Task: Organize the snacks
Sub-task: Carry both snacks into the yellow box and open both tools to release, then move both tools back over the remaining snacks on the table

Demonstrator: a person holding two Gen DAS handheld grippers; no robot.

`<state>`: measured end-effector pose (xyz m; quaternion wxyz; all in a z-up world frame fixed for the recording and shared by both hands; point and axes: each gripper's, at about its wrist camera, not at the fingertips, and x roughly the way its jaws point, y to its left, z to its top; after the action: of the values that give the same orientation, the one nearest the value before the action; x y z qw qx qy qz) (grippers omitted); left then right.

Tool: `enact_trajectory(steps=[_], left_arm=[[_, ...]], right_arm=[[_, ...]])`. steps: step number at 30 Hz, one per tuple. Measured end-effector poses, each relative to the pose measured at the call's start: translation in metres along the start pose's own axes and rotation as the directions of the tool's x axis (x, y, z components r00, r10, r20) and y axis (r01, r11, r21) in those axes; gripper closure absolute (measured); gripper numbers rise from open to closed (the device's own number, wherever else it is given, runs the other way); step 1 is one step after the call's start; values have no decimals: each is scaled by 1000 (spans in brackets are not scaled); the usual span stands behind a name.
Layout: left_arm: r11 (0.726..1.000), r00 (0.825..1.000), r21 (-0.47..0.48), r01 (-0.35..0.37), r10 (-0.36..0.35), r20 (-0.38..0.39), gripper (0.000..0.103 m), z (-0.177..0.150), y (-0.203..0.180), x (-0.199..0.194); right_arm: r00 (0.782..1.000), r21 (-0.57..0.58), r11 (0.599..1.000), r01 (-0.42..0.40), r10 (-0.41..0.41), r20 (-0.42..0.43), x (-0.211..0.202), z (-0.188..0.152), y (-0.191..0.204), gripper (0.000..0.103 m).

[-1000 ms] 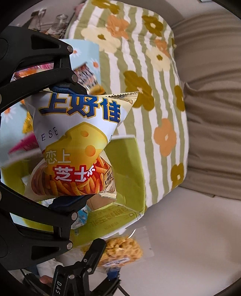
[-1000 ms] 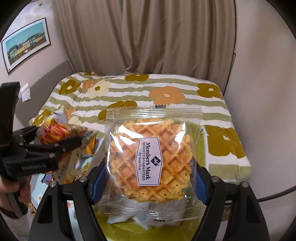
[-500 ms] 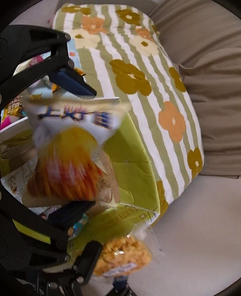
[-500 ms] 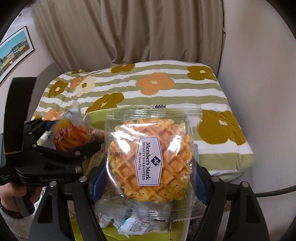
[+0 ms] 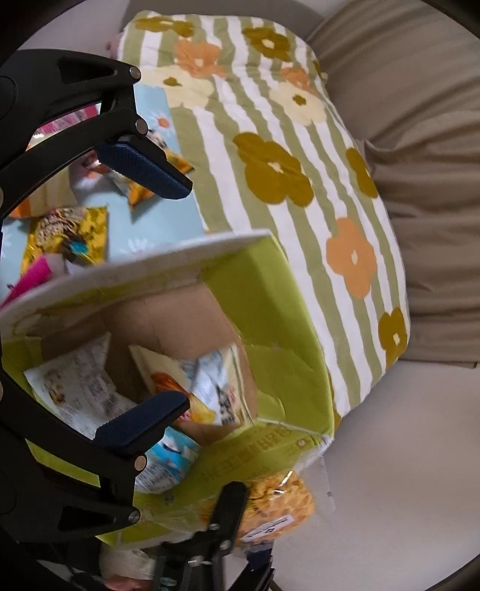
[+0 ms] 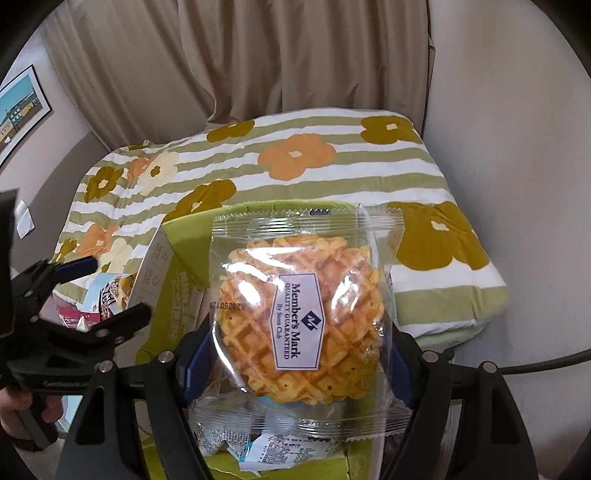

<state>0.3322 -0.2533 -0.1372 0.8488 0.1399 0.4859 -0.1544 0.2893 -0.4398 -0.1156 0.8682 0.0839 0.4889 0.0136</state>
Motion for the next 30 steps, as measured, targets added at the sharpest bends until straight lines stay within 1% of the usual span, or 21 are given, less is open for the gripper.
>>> enact_trajectory(steps=[4, 5, 6, 7, 8, 10, 11, 14, 18, 25, 30], left_arm=[[999, 1000, -29, -15, 14, -8, 0, -11, 12, -4], [999, 1000, -37, -16, 15, -8, 0, -13, 14, -6], [999, 1000, -45, -20, 19, -7, 0, -15, 16, -7], [998, 1000, -52, -23, 22, -5, 0, -16, 18, -9], [998, 1000, -58, -24, 23, -5, 0, -16, 21, -11], [997, 1000, -73, -23, 23, -1, 0, -20, 24, -15], [996, 1000, -83, -21, 21, 1, 0, -22, 25, -17], [994, 1000, -112, -14, 15, 4, 0, -28, 26, -21], [992, 1000, -125, -16, 17, 5, 0, -37, 26, -31], [986, 996, -158, -53, 63, 59, 0, -49, 29, -73], [970, 988, -219, -106, 128, 87, 0, -65, 53, -112]], right_arm=[[1000, 19, 1000, -6, 7, -20, 12, 0, 3, 28], [1000, 17, 1000, -3, 3, -16, 13, 0, 5, 23], [1000, 10, 1000, 1, -1, -4, 13, -1, 6, 9], [1000, -11, 1000, 11, -10, 27, 10, -2, 10, 2], [998, -31, 999, 18, -16, 57, 6, -4, 13, 0], [993, -57, 998, 26, -19, 115, -3, -10, 17, 0], [991, -63, 998, 23, -15, 130, -7, -12, 18, 0], [994, -62, 998, 8, -1, 110, -11, -17, 17, 0], [996, -80, 997, -15, 22, 87, -21, -24, 19, 0], [989, -164, 985, -49, 70, 127, -55, -27, 38, 0], [979, -241, 965, -105, 143, 148, -73, -30, 65, 0]])
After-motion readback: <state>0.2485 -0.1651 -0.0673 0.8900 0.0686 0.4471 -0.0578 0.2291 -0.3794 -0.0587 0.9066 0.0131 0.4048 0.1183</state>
